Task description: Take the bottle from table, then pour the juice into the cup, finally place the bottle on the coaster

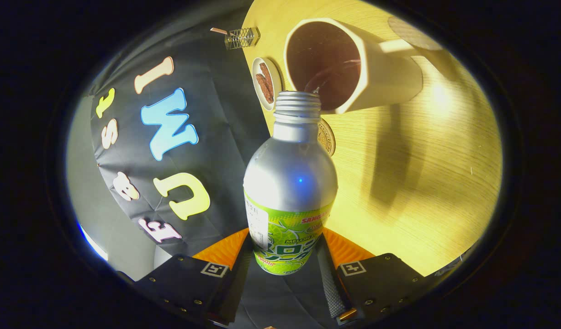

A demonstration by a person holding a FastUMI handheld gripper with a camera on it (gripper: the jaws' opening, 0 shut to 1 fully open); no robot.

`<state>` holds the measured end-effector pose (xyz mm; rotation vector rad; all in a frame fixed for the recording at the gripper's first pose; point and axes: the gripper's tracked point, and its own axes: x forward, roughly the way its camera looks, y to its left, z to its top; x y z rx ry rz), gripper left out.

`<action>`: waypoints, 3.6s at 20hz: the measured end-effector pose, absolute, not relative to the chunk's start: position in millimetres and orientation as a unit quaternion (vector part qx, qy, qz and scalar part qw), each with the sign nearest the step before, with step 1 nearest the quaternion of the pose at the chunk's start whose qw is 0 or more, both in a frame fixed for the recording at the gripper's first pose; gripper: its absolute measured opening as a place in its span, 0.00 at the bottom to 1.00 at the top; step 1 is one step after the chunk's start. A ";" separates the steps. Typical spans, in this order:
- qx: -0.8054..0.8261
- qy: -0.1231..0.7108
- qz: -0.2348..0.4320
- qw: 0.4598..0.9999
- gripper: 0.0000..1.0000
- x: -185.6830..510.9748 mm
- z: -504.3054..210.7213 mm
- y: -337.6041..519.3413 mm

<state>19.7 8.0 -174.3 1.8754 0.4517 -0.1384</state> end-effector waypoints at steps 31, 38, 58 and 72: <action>0.870 0.146 -0.045 0.470 0.74 27.5 -130.1 -3.4; 0.880 0.136 -0.054 0.451 0.73 28.8 -127.8 -14.5; 0.893 0.143 -0.052 0.423 0.73 26.6 -117.3 -9.7; 0.825 0.178 -0.077 0.530 0.73 12.3 -150.1 3.9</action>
